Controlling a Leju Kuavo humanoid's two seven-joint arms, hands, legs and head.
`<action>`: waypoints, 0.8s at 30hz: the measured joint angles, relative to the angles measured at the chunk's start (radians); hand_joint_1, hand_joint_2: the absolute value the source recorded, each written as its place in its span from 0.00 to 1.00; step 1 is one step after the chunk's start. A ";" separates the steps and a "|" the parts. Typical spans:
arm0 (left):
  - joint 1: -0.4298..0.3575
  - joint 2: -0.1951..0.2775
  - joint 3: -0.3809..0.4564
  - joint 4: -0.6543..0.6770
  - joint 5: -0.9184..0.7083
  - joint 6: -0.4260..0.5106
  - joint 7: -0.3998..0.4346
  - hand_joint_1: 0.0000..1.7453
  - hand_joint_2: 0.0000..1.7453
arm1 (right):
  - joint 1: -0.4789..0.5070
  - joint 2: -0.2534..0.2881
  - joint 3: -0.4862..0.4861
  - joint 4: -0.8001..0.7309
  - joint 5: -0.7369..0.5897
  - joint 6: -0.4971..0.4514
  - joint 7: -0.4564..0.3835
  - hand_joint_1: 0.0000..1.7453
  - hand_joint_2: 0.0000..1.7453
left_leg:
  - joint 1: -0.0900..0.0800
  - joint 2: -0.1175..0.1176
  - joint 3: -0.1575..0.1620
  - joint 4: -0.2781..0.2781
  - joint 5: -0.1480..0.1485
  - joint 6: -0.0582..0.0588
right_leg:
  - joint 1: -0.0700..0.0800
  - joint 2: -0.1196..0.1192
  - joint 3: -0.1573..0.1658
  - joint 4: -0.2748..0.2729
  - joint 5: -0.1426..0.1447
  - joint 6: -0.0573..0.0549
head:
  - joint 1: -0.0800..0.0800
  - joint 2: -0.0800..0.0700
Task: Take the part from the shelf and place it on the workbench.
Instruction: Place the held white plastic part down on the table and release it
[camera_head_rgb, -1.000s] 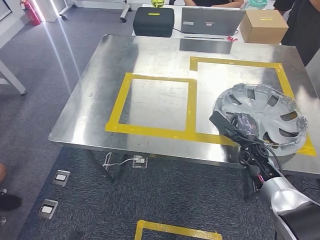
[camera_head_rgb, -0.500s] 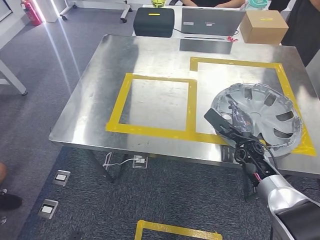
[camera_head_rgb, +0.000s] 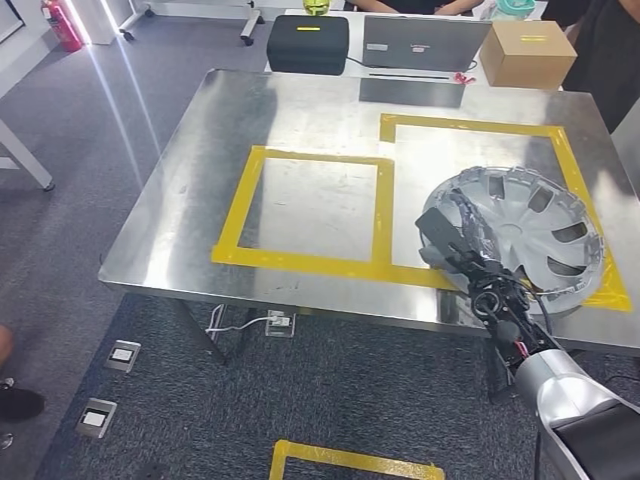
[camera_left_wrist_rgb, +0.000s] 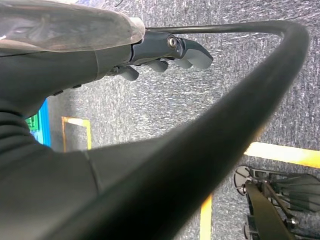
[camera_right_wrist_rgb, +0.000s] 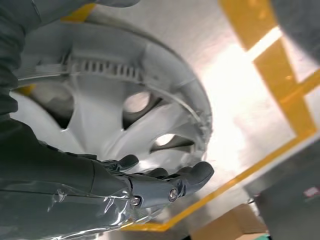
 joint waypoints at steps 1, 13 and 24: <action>0.000 0.000 0.000 0.000 0.002 0.001 0.000 0.00 0.00 | 0.001 0.001 -0.002 -0.005 -0.022 0.008 -0.016 0.00 1.00 | 0.000 0.000 0.000 0.000 0.000 0.000 | 0.000 0.000 0.000 0.000 0.000 0.000 | 0.000 0.000; 0.004 0.000 -0.001 0.000 0.042 0.015 0.000 0.00 0.00 | 0.152 0.015 -0.014 -0.398 -0.793 0.343 -0.296 0.00 1.00 | 0.000 0.000 0.001 0.000 0.000 0.000 | 0.000 0.000 0.000 0.000 0.000 0.000 | 0.000 0.000; 0.008 0.000 -0.001 0.000 0.061 0.025 0.001 0.00 0.00 | 0.299 0.004 0.007 -0.787 -0.799 0.375 -0.305 0.00 1.00 | 0.000 0.001 0.001 -0.001 0.000 0.000 | 0.000 0.001 0.000 0.000 0.000 0.000 | 0.000 0.000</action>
